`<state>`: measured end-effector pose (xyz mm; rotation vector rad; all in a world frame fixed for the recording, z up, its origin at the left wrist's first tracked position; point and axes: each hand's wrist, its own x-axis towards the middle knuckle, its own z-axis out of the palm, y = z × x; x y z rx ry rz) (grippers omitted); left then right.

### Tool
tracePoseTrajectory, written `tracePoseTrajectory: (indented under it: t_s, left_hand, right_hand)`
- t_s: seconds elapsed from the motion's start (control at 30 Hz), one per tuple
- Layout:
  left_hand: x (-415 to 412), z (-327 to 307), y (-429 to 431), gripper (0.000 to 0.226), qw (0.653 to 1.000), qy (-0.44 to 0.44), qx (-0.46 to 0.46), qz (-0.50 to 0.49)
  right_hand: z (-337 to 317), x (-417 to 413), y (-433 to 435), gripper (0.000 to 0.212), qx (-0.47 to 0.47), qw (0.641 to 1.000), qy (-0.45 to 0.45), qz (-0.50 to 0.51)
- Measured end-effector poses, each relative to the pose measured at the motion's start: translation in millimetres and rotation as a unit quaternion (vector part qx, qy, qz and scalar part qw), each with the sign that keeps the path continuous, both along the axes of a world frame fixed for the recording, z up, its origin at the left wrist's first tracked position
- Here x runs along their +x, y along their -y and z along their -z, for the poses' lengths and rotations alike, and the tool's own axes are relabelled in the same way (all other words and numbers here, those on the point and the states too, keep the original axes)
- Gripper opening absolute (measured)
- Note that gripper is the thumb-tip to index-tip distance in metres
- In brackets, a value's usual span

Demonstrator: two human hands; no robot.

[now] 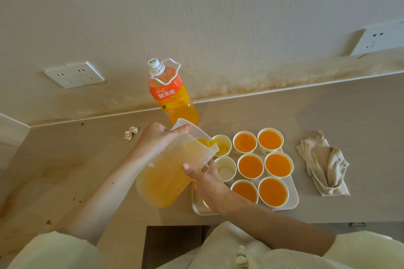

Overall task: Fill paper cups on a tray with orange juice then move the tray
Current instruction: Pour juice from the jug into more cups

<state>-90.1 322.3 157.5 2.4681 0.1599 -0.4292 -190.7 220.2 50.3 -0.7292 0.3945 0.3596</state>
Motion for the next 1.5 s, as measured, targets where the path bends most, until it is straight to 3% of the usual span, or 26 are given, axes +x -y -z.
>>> tracePoseTrajectory:
  t_s: [1.5]
  left_hand:
    - [-3.8,-9.1,0.1,0.066,1.0,0.001,0.03,0.008]
  right_hand:
    - [0.0,0.8,-1.6,0.091,-0.008,1.0,0.011,-0.019]
